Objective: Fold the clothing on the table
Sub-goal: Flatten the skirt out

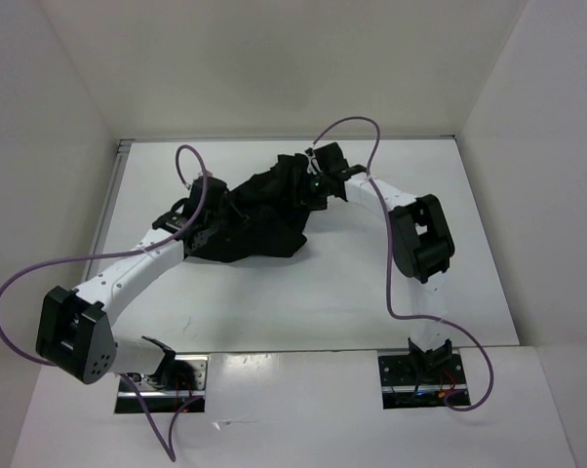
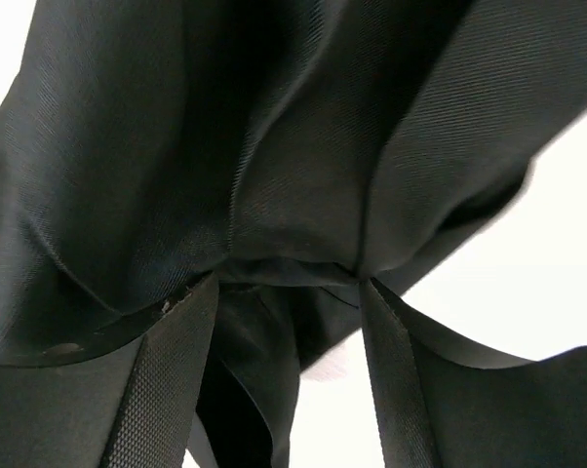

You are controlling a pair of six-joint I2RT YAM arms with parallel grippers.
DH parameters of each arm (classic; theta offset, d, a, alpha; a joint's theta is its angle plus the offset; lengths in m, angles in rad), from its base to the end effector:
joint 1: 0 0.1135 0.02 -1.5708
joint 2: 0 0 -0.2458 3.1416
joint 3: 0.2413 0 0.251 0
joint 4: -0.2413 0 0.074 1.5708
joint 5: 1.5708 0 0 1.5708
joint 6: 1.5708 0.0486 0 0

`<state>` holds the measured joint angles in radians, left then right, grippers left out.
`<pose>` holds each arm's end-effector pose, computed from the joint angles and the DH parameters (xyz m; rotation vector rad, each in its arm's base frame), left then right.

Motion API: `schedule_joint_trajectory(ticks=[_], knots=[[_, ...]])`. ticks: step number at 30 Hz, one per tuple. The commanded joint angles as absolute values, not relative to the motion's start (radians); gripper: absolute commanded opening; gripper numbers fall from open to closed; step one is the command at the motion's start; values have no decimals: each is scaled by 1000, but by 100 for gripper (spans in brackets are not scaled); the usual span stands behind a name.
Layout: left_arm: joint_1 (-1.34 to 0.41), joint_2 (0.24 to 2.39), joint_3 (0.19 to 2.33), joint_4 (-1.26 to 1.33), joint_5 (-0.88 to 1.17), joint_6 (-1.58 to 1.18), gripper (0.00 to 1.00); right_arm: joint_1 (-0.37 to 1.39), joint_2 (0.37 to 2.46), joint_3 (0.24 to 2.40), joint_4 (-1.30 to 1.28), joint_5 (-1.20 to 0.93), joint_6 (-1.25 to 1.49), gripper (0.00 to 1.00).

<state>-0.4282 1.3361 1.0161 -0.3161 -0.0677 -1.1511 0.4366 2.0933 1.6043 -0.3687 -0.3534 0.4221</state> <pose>0.2848 -0.1264 0.2601 -0.8590 2.1599 -0.7774 0.4136 0.2116 0.1745 -0.1858 2.5185 0.7998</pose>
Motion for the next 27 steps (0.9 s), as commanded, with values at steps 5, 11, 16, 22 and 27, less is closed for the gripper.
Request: schedule_joint_trajectory(ticks=[5, 11, 16, 22, 27], knots=[[-430, 1264, 1041, -290, -26, -1094, 0, 483, 2193, 1650, -373, -342, 410, 51], [-430, 1181, 1071, -299, 161, -991, 0, 454, 2273, 1709, -462, -184, 410, 0], [-385, 1157, 1058, -339, 452, -838, 0, 352, 2250, 1747, -512, 41, 433, 0], [-385, 1201, 985, -446, 616, -665, 0, 281, 2160, 1735, -541, 239, 433, 0], [-431, 1210, 928, -492, 695, -594, 5, 267, 2019, 1706, -592, 189, 433, 7]])
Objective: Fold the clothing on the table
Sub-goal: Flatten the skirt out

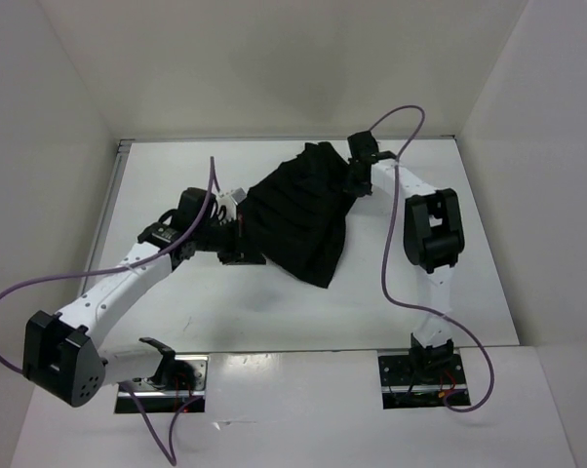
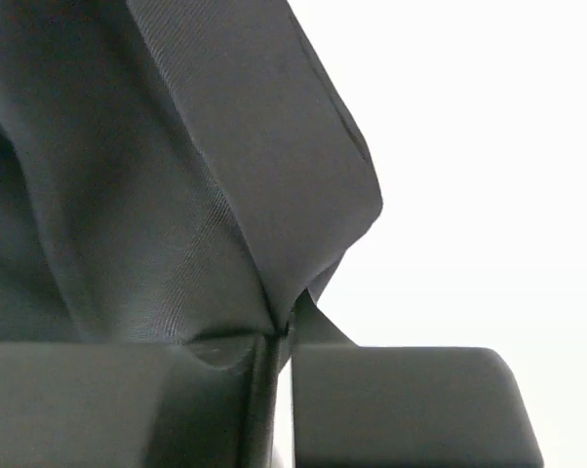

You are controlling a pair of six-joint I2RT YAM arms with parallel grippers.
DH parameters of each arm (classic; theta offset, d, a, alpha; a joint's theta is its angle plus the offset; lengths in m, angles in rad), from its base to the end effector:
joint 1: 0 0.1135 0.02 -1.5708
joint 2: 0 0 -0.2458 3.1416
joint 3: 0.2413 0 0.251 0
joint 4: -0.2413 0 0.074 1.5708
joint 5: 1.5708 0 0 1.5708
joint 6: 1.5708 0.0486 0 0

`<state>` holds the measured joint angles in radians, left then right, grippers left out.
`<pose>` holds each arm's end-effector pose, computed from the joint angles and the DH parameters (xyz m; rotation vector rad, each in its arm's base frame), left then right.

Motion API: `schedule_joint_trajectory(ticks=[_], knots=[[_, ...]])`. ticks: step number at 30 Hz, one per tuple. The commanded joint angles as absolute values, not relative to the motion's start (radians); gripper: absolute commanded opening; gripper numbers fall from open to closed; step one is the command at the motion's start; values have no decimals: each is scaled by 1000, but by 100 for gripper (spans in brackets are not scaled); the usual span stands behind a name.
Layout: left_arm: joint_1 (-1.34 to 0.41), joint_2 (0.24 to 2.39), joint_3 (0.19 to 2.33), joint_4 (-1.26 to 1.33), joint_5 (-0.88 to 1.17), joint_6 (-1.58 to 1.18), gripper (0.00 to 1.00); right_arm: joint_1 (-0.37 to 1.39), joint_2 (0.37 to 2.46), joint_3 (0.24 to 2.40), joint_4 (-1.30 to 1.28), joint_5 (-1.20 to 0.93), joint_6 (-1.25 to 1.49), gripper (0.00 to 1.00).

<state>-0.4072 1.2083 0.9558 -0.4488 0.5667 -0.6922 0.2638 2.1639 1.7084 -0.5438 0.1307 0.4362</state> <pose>0.2391 -0.1316 0.2663 -0.0197 2.4401 -1.1871 0.4542 0.1161 0.1612 0.2694 2.5459 0.1005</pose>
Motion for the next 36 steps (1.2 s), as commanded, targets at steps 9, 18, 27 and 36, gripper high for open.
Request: schedule_joint_trajectory(ticks=[9, 18, 27, 36], knots=[[-460, 1230, 865, -467, 551, -679, 57, 311, 1631, 1476, -643, -93, 422, 57], [-439, 1624, 977, -255, 305, -836, 55, 394, 1647, 1325, -634, -181, 403, 60], [-342, 1887, 1219, -241, 209, -847, 49, 403, 1670, 1290, -614, -190, 403, 59], [-206, 2080, 1528, -253, 242, -770, 49, 489, 1833, 1301, -563, -296, 403, 57]])
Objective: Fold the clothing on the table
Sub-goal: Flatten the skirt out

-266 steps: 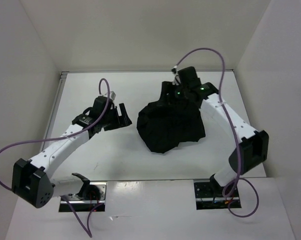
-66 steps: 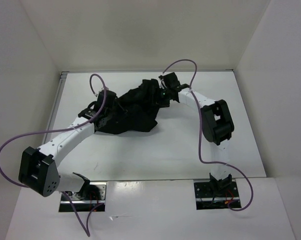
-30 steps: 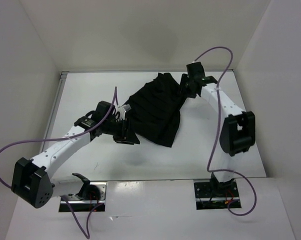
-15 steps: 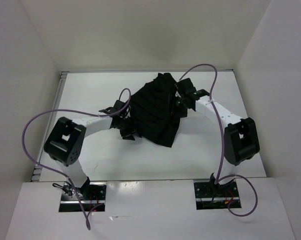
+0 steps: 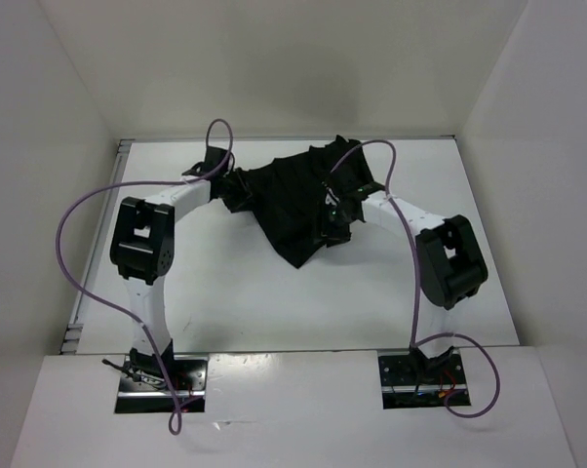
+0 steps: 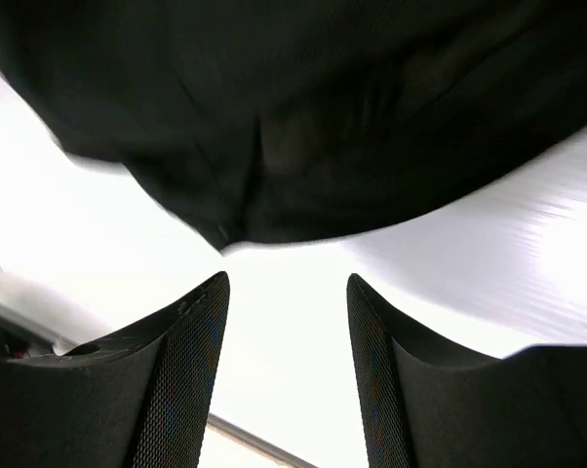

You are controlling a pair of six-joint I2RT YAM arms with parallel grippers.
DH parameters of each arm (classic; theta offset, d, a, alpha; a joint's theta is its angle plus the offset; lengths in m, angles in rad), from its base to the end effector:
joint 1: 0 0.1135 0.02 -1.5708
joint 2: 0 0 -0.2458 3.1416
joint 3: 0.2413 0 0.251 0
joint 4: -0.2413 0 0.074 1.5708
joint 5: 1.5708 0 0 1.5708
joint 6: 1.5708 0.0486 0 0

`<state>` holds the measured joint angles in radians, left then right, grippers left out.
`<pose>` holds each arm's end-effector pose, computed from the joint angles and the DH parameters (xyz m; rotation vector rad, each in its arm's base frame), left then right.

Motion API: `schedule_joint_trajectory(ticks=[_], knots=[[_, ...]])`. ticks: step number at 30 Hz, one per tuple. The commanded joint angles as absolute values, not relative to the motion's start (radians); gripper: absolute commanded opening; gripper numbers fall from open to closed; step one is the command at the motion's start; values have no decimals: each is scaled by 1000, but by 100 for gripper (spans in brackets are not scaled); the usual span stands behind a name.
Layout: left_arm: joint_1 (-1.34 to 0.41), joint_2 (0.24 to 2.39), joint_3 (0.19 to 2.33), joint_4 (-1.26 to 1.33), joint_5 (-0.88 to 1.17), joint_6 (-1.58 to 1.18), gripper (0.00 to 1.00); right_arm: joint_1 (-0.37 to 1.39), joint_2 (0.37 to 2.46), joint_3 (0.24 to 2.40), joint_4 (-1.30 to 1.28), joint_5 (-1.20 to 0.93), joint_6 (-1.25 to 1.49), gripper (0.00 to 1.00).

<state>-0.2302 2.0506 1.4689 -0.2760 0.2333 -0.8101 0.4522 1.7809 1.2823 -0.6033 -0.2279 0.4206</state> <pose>0.4350 -0.1135 0.1560 -0.6196 2.4643 -0.7281 0.3270 0.1710 0.1818 -0.1189 2.7556 0.5643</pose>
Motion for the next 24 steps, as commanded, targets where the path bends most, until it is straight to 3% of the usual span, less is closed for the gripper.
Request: schedule_joint_trajectory(ticks=[1, 3, 7, 11, 14, 24], knots=[[-190, 2080, 1538, -253, 268, -770, 49, 498, 1844, 1321, -563, -331, 394, 57], [-190, 2050, 1539, -262, 291, -770, 51, 521, 1844, 1334, -563, -331, 385, 57], [-254, 1837, 1338, -262, 237, -826, 72, 522, 1773, 1345, -563, -286, 385, 57], [-353, 1588, 1068, -210, 203, -999, 73, 522, 1788, 1390, -563, -273, 385, 57], [-435, 1517, 958, -195, 143, -1086, 72, 522, 1863, 1443, -554, -293, 385, 57], [-494, 1497, 1011, -238, 101, -1074, 72, 522, 2040, 1508, -511, -327, 416, 50]])
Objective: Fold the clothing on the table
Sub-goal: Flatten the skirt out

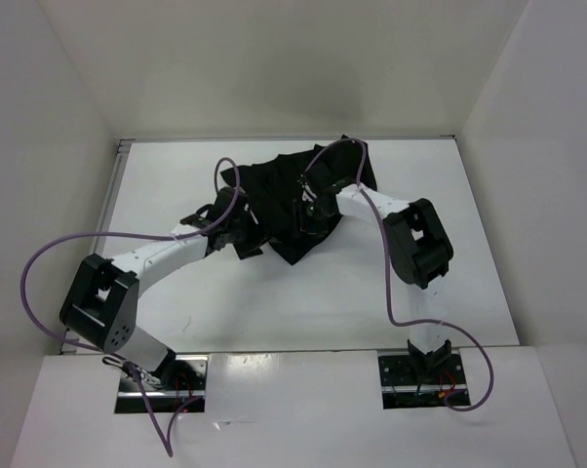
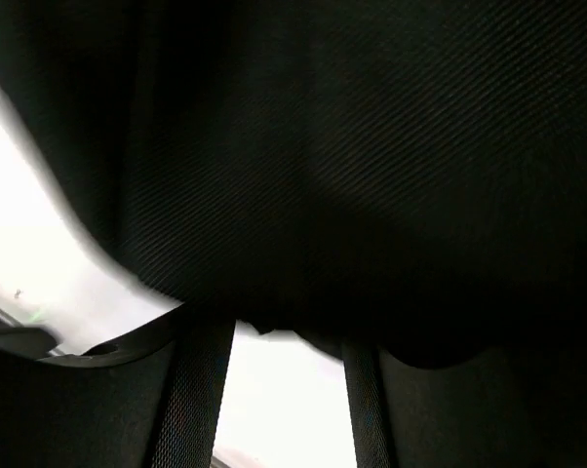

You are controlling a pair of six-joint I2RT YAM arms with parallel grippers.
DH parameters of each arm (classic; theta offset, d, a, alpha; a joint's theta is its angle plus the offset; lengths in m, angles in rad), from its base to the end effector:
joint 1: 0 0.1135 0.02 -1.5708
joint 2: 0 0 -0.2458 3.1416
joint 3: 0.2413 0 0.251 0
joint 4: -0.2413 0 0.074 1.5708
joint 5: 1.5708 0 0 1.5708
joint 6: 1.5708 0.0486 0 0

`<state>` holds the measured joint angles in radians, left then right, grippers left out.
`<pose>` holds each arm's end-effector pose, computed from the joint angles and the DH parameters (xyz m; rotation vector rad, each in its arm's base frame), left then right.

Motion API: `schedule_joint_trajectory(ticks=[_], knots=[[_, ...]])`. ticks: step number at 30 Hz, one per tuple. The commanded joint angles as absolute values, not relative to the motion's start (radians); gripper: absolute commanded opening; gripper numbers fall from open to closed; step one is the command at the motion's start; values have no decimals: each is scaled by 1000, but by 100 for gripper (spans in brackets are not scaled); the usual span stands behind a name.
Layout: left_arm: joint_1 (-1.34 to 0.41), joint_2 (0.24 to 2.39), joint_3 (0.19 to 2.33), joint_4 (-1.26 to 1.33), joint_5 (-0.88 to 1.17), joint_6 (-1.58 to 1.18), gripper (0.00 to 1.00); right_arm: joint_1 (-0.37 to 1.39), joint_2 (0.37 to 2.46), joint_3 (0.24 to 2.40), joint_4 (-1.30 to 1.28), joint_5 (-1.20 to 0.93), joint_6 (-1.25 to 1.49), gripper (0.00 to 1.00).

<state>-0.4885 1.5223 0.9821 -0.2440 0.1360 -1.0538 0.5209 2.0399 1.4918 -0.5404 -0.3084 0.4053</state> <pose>0.2922 -0.1628 0.1988 -0.6381 2.4541 -0.8568 0.3623 0.2249 0.1504 -0.2653 2.7545 0.6883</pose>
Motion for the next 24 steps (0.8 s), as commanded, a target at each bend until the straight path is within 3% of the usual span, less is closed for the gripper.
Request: schedule_joint_trajectory(ticks=[1, 6, 12, 17, 24], knots=[[-494, 1483, 1011, -238, 101, -1074, 72, 522, 2040, 1508, -500, -327, 425, 50], [-494, 1459, 1002, -247, 92, -1083, 72, 531, 2052, 1485, -509, -302, 434, 47], [-494, 1459, 973, -247, 92, -1083, 72, 531, 2062, 1445, -419, -348, 463, 25], [-494, 1450, 954, -238, 83, -1092, 72, 531, 1955, 1414, -387, -357, 474, 0], [-494, 1422, 936, -238, 72, -1101, 72, 560, 1723, 1372, -434, -408, 485, 0]])
